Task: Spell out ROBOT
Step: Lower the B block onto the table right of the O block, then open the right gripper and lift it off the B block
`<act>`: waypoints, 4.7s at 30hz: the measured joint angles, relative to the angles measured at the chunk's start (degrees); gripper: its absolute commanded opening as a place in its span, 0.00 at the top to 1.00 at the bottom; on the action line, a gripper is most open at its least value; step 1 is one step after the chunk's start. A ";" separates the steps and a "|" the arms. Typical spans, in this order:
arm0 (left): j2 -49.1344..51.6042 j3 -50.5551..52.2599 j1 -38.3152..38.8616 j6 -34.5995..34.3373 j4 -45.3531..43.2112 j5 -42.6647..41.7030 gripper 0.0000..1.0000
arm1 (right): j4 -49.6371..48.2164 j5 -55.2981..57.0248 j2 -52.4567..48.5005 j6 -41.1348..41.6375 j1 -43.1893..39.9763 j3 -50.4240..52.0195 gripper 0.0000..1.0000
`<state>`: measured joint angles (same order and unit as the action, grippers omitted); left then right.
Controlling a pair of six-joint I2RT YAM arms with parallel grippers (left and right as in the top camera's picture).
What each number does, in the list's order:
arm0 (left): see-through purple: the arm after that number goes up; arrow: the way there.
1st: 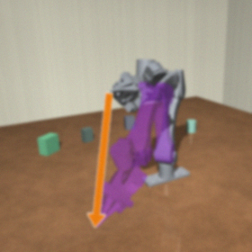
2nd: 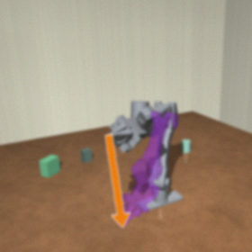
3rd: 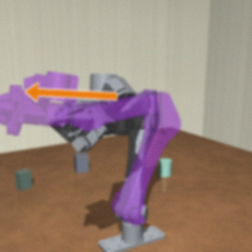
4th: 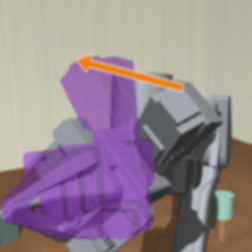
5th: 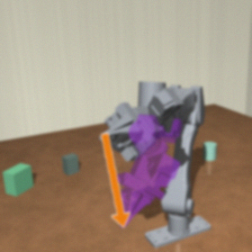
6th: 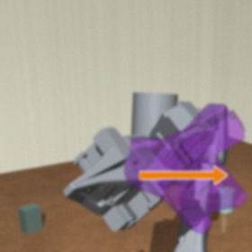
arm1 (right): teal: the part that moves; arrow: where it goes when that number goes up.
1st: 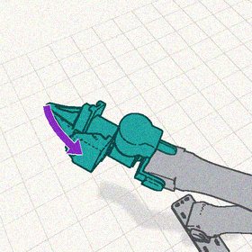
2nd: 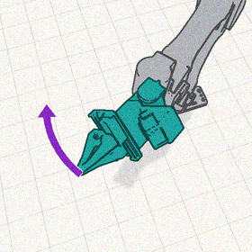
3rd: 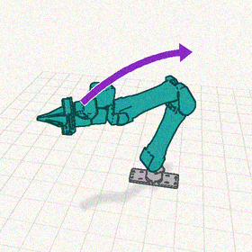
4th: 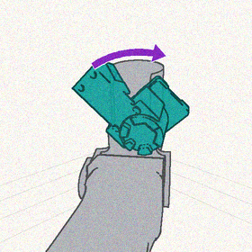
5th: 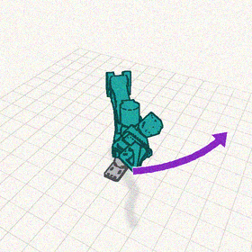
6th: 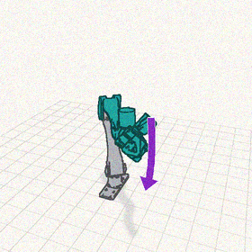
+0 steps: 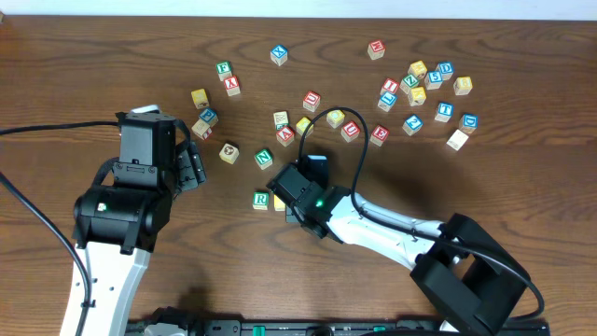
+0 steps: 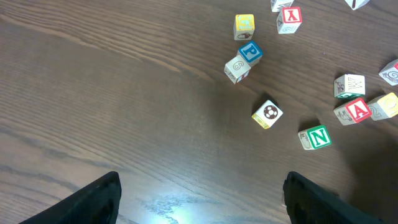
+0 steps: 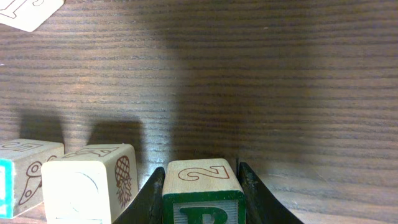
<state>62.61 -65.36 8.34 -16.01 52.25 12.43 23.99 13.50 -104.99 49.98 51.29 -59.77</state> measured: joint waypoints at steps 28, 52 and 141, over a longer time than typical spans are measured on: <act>0.00 0.00 0.00 0.00 0.00 0.00 0.18 | -3.69 0.26 -1.75 -0.17 0.00 0.00 0.73; 0.00 0.00 0.00 0.00 0.00 0.00 0.18 | -3.76 0.48 -2.32 -0.83 0.00 0.00 0.56; 0.00 0.00 0.00 0.00 0.00 0.00 0.18 | -2.14 -0.70 -2.43 -6.75 -9.73 -0.17 0.99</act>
<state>62.61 -65.36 8.34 -16.01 52.25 12.43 21.85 12.80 -107.42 43.22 41.56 -59.94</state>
